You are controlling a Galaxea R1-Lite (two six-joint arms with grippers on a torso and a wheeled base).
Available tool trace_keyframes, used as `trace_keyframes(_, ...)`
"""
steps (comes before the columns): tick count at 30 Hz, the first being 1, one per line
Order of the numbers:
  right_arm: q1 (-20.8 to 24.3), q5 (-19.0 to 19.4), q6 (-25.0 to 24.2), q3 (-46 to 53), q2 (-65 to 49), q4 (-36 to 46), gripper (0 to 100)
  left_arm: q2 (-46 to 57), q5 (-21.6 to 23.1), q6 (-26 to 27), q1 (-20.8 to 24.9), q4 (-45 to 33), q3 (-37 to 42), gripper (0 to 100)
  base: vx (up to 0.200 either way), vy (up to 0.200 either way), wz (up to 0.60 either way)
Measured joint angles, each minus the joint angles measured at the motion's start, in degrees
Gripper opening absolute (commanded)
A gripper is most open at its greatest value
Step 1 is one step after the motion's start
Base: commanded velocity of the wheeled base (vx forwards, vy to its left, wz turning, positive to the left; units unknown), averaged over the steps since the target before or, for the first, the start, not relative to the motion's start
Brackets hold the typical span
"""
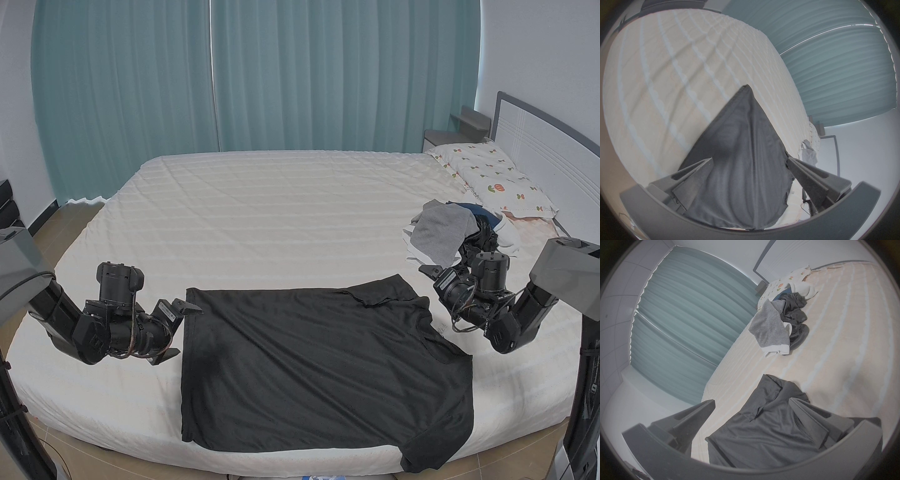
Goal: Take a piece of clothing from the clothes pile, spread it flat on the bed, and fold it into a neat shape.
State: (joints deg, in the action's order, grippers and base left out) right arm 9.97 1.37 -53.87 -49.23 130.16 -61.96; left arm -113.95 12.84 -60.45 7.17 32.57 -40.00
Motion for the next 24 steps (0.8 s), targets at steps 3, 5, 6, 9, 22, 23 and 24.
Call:
trace_keyframes(3, 0.1, 0.2, -0.8, -6.2, 2.4, 4.5, 100, 0.2, 0.4, -2.0, 1.5, 2.1, 0.9, 100, 0.000, 0.000, 0.00)
trace_keyframes(5, 0.3, 0.2, -1.1, -10.0, 4.0, 6.9, 100, 0.2, 0.6, -2.7, 2.2, 3.0, 1.5, 100, 0.000, 0.000, 0.00)
trace_keyframes(6, 0.4, 0.3, -1.3, -12.0, 4.9, 8.2, 100, 0.2, 0.7, -3.0, 2.5, 3.4, 1.8, 100, 0.000, 0.000, 0.00)
trace_keyframes(9, 0.7, 0.3, -1.8, -17.2, 7.2, 12.2, 100, 0.1, 0.9, -3.5, 3.1, 5.1, 2.8, 100, 0.000, 0.000, 0.00)
trace_keyframes(22, 0.9, -1.3, -1.3, -28.6, 16.2, 17.3, 100, -2.2, 0.9, -3.8, 3.8, 11.2, 5.9, 100, 0.000, 0.000, 0.00)
trace_keyframes(23, 0.5, -1.3, -0.6, -28.6, 16.3, 17.2, 100, -2.3, 0.9, -3.8, 3.8, 11.2, 5.9, 100, 0.000, 0.000, 0.00)
trace_keyframes(24, 0.0, -1.3, 0.1, -28.6, 16.3, 17.0, 100, -2.4, 0.9, -3.8, 3.8, 11.2, 5.9, 100, 0.000, 0.000, 0.00)
